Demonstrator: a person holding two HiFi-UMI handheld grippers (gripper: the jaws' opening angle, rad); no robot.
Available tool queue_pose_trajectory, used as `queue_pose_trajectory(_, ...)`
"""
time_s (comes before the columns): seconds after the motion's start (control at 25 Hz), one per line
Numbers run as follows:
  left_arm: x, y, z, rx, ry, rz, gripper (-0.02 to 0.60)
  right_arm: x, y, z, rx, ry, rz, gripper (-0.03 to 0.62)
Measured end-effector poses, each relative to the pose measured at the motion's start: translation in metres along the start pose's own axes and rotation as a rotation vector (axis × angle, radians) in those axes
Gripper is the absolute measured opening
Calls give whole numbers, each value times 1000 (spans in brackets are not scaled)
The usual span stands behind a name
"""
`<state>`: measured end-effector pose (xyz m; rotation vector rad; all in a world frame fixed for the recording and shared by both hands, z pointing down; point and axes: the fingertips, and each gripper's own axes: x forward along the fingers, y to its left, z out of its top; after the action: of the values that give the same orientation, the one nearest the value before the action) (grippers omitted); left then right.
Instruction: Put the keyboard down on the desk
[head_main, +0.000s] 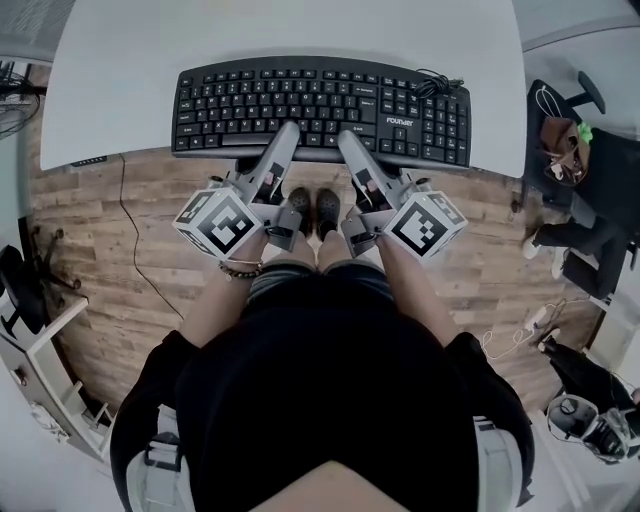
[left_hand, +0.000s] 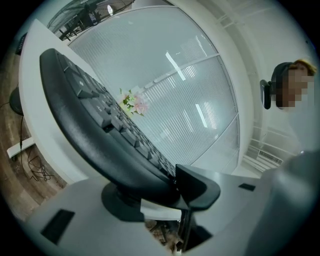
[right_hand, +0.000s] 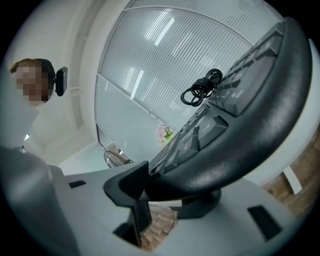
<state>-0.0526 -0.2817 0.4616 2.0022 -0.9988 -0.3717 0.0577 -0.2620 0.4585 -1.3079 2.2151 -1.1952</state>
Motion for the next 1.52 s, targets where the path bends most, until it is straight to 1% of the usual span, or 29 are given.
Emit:
queue_pose_trajectory(0.2, -2, 8, -6, -10, 10, 14, 187, 0, -6, -9, 10, 10, -10, 179)
queue_pose_trajectory(0.44, -11, 17, -24, 1, 30, 42, 187, -8, -14, -20, 32, 19, -11, 179)
queue_pose_trajectory(0.56, -7, 16, -27, -23, 36, 51, 187, -7, -21, -25, 48, 28, -19, 179)
queue_pose_trajectory(0.92, -4, 27, -38, -42, 58, 66, 187, -6, -35, -32, 72, 39, -27, 179)
queue_pose_trajectory(1.2, -2, 38, -45, -41, 76, 81, 187, -3, -45, -41, 95, 43, -30, 179)
queue_pose_trajectory(1.52, -1, 45, -50, -52, 93, 96, 187, -1, -52, -46, 106, 65, -52, 179)
